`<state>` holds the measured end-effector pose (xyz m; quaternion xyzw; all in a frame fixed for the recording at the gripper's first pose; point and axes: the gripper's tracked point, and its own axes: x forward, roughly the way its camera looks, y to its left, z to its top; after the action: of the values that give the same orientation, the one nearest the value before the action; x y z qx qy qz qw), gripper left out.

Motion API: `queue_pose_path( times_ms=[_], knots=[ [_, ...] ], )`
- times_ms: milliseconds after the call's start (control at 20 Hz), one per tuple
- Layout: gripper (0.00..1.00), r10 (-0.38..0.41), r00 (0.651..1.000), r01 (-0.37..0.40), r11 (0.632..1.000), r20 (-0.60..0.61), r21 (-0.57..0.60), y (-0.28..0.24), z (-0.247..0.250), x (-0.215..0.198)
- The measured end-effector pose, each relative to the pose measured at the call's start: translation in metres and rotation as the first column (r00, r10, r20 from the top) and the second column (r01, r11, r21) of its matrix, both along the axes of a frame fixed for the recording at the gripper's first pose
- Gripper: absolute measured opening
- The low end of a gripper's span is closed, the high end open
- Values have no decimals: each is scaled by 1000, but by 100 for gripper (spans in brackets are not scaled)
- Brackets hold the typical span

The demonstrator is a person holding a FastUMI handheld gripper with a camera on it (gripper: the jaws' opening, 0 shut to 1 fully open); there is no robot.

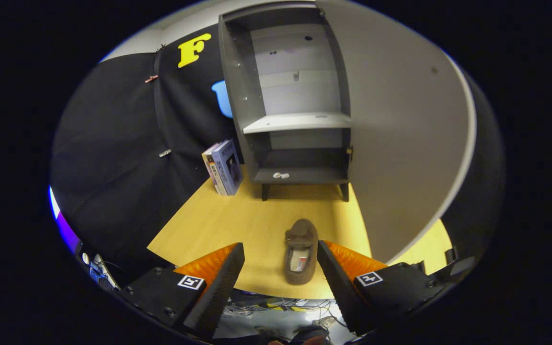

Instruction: Open the shoe cabinet door, grab the shoes and put them into the shoe cabinet, then close the shoe cabinet door.

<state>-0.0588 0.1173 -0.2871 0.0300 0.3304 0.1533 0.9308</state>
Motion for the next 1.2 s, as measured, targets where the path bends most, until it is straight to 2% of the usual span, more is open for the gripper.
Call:
queue_pose_path(
  times_ms=[350,500,600,650,700,750,900,950,1000,1100,1200],
  knots=[
    [97,20,984,-28,999,-177,-41,34,-144,35],
    [97,-23,974,14,999,-227,-43,37,-185,54],
    [97,-44,975,36,999,-218,-41,39,-204,72],
    [94,-53,978,42,997,-202,-57,37,-214,81],
    [87,-62,979,50,996,-194,-68,35,-224,88],
    [84,-78,979,66,995,-188,-69,35,-231,94],
    [58,-118,987,107,988,-107,-110,34,-242,120],
    [53,-137,987,124,984,-89,-131,28,-244,125],
    [41,-150,985,138,981,-88,-134,24,-243,126],
    [16,-144,985,133,983,-90,-123,24,-236,123],
    [7,-115,989,103,987,-91,-122,23,-229,122]
  ],
)
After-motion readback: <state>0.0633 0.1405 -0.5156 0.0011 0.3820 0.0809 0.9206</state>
